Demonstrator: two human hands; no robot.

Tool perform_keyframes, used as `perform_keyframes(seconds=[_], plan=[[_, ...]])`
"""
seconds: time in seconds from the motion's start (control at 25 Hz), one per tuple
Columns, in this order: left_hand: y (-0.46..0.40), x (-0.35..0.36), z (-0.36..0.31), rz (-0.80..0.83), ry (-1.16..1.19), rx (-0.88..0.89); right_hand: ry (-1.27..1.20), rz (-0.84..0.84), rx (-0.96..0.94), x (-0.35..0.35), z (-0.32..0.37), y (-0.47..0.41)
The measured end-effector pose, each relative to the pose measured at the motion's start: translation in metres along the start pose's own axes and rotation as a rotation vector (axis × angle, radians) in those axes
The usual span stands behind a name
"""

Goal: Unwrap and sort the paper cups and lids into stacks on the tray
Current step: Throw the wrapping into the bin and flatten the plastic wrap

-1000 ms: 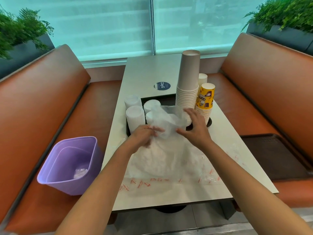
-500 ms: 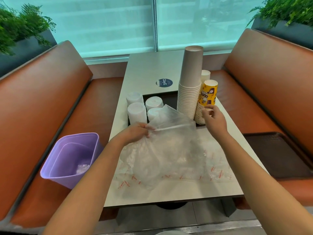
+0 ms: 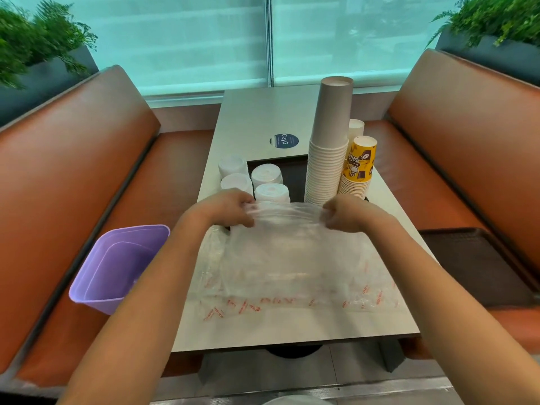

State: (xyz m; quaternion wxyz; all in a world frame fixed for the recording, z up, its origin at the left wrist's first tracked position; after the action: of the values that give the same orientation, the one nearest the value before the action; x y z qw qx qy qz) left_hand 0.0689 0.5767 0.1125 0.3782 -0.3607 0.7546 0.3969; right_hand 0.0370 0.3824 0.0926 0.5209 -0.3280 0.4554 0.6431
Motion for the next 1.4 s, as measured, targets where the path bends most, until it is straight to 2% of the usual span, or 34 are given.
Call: perform_keyframes(seconds=[0.04,0.08,0.16,0.2,0.24,0.28,0.32,0.36,0.4,0.44,0.48,0.56,0.6,0.64,0.76,0.84,0.92,1.04,1.12,1.16,1.24,1.28,1.32,1.4], plan=[[-0.001,-0.004,-0.004,-0.03,-0.007,0.036,0.113,0.067,0.022,0.006,-0.001,0.001],[-0.002,-0.005,-0.014,-0.037,-0.015,0.087,0.09,0.123,0.012,0.009,0.004,0.003],[-0.003,-0.004,-0.038,-0.038,0.015,0.211,-0.142,0.191,-0.05,0.016,0.027,0.004],[-0.004,-0.009,-0.047,-0.097,0.061,0.265,-0.275,0.181,-0.096,0.015,0.04,0.003],[-0.003,-0.022,-0.05,-0.246,0.115,0.298,-0.425,0.139,-0.128,0.011,0.049,0.003],[0.0,-0.041,-0.044,-0.48,0.174,0.289,-0.617,0.099,-0.129,0.008,0.05,0.003],[0.012,-0.056,-0.03,-0.727,0.281,0.253,-0.842,0.072,-0.111,0.005,0.047,0.002],[0.022,-0.059,-0.01,-0.892,0.454,0.185,-1.083,0.07,-0.076,0.005,0.041,0.002],[0.022,-0.046,0.013,-0.922,0.68,0.095,-1.279,0.073,-0.052,0.004,0.037,0.003],[0.013,-0.019,0.028,-0.795,0.916,-0.009,-1.402,0.076,-0.044,0.004,0.033,0.003],[0.001,0.015,0.03,-0.572,1.109,-0.085,-1.473,0.087,-0.042,0.005,0.03,0.003],[-0.013,0.067,0.01,-0.139,1.293,-0.092,-1.555,0.115,-0.047,0.009,0.031,0.004],[-0.014,0.079,-0.001,-0.03,1.337,-0.049,-1.592,0.124,-0.03,0.012,0.031,0.003],[-0.017,0.082,-0.009,0.014,1.398,0.016,-1.615,0.121,-0.011,0.016,0.029,0.001],[-0.02,0.072,-0.015,-0.049,1.547,0.071,-1.564,0.084,0.07,0.023,0.016,-0.002],[-0.02,0.064,-0.005,-0.18,1.457,0.002,-1.44,0.102,0.123,0.029,0.005,-0.002],[-0.023,0.063,0.008,-0.247,1.398,-0.07,-1.36,0.067,0.19,0.034,-0.011,-0.005],[-0.026,0.064,0.019,-0.299,1.395,-0.13,-1.433,-0.065,0.31,0.04,-0.04,-0.01],[-0.024,0.059,0.022,-0.336,1.314,-0.121,-1.302,-0.235,0.352,0.031,-0.054,-0.007],[-0.022,0.053,0.019,-0.336,1.224,-0.085,-1.142,-0.401,0.326,0.013,-0.059,-0.002],[-0.019,0.041,0.003,-0.275,1.008,0.055,-0.764,-0.715,0.102,-0.035,-0.041,0.012],[-0.018,0.036,-0.007,-0.233,0.898,0.133,-0.63,-0.754,-0.041,-0.049,-0.02,0.015],[-0.019,0.034,-0.015,-0.198,0.794,0.191,-0.559,-0.696,-0.137,-0.052,-0.003,0.009],[-0.017,0.033,-0.027,-0.118,0.636,0.263,-0.567,-0.426,-0.15,-0.038,0.017,-0.01]])
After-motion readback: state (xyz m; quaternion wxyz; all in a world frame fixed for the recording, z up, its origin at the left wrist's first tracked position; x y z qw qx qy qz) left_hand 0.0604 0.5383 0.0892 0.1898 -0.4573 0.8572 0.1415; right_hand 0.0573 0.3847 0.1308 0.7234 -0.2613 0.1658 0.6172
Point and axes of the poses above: each hand's wrist, its own y-axis away from the middle knuckle, its own x-axis out of the palm, z = x × y, the point moved 10 cm from there along -y, towards the middle knuckle, and after that the axes turned 1 degree about x, right-handed, at the moved point
